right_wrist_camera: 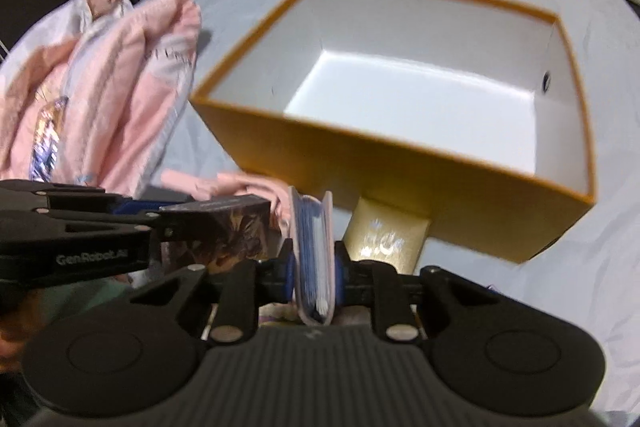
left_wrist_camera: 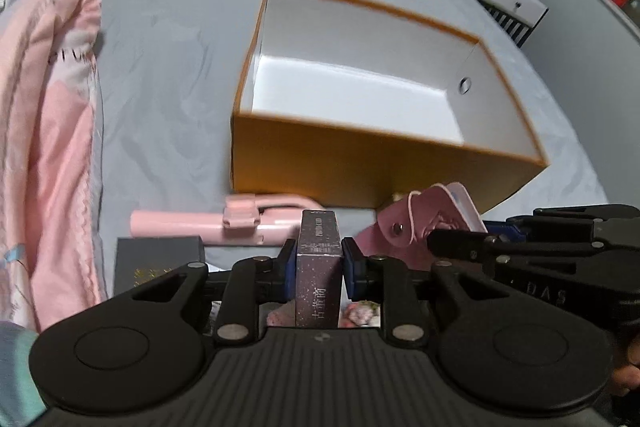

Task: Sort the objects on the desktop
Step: 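Carry the wallet into the orange box with the right gripper while the left carries the maroon box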

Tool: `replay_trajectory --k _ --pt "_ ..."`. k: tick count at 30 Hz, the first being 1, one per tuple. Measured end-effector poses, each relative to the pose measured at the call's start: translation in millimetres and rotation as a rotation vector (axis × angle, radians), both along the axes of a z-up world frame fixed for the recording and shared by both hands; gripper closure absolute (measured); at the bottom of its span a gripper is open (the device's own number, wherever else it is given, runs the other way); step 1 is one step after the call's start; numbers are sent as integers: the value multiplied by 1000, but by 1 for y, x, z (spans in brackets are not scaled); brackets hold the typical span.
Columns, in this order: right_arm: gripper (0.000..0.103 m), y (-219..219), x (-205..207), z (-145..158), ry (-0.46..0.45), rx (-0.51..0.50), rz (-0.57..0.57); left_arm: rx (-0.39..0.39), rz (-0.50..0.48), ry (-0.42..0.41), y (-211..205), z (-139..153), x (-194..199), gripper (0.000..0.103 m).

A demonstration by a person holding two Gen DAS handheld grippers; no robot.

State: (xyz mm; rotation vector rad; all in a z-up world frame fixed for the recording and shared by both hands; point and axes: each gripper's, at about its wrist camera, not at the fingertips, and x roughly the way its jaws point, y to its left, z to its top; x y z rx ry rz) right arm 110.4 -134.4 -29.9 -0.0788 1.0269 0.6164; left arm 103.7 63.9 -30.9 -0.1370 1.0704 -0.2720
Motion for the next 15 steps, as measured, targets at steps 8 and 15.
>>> replay_trajectory --k 8,15 --pt "85 -14 3 87 -164 192 9 -67 -107 -79 13 87 24 77" --pt "85 7 57 87 -200 193 -81 30 -139 -50 -5 87 98 77"
